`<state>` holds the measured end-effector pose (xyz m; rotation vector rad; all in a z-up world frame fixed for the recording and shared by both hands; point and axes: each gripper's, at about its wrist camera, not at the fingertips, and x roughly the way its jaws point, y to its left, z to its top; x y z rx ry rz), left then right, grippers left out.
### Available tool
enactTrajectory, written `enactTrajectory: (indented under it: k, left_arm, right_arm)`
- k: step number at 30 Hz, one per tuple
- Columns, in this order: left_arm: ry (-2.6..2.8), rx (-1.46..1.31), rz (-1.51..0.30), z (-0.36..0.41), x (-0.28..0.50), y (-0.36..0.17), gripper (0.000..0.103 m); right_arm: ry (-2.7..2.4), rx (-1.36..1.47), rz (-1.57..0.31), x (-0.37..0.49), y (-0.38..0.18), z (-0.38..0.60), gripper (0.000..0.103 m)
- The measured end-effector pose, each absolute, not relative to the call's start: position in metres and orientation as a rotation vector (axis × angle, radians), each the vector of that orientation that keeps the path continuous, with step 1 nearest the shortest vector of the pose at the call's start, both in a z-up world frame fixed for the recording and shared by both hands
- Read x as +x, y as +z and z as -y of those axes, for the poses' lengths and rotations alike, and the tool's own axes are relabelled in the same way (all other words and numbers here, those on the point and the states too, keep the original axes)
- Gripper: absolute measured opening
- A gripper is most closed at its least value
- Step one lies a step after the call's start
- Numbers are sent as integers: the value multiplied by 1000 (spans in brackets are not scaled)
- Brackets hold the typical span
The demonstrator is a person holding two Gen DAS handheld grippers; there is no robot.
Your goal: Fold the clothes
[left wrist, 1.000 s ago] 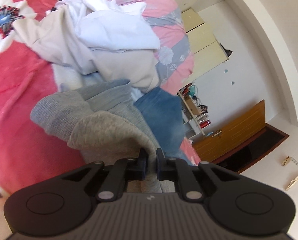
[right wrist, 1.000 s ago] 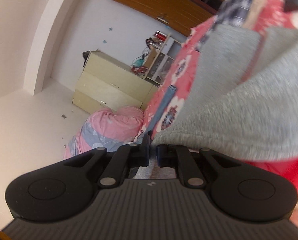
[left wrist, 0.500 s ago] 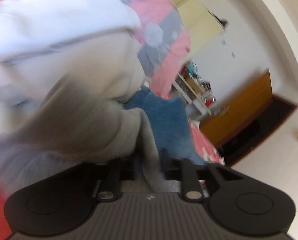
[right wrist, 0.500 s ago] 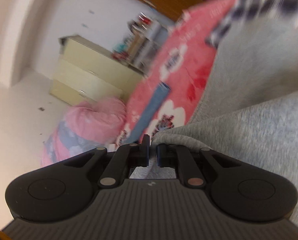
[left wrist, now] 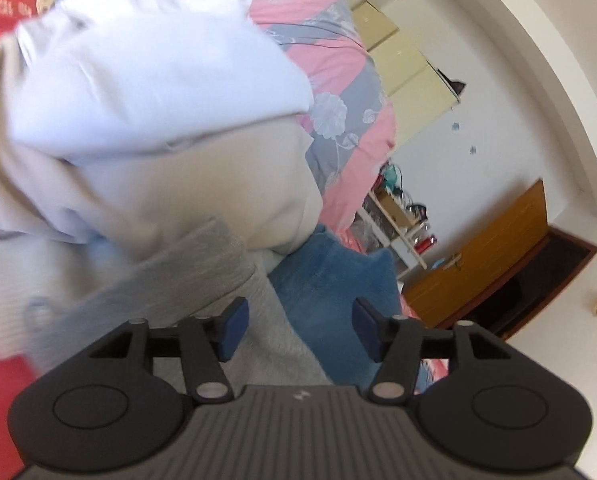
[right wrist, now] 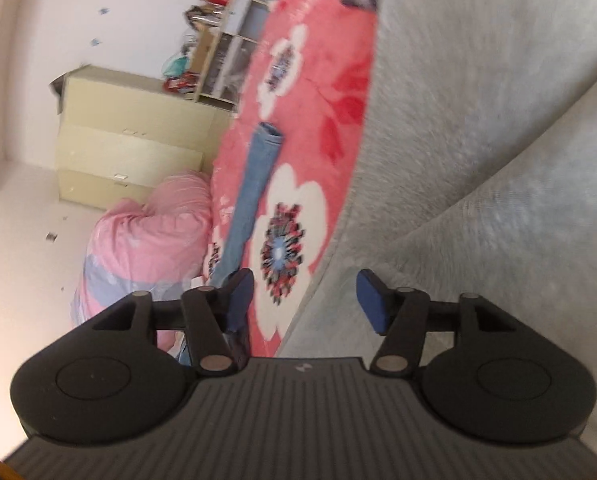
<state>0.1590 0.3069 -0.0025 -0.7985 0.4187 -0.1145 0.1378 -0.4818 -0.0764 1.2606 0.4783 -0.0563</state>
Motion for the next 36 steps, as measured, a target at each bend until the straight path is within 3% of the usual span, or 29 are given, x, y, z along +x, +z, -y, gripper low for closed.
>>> enactTrajectory:
  k: [7, 14, 18, 28, 31, 33, 34, 36]
  left_arm:
    - [-94, -729, -601, -311, 95, -4, 69]
    - [-118, -952, -676, -297, 90, -72, 69]
    - [-57, -924, -650, -284, 100, -92, 69]
    - [57, -958, -480, -283, 118, -104, 61]
    - [91, -970, -430, -283, 124, -108, 54]
    - [91, -988, -423, -286, 118, -105, 28]
    - [85, -999, -426, -288, 112, -102, 21]
    - [73, -1023, -433, -292, 101, -97, 15]
  right_arm:
    - [71, 1216, -505, 72, -46, 434, 79]
    - [195, 1300, -735, 70, -98, 342, 80]
    - [213, 1288, -820, 88, -117, 304, 80]
    - [110, 1280, -689, 142, -121, 295, 79]
    - [81, 1273, -624, 145, -125, 294, 78]
    - [60, 1250, -577, 147, -126, 292, 76]
    - [44, 1228, -557, 149, -126, 290, 69]
    - [-9, 1150, -537, 153, -126, 284, 42]
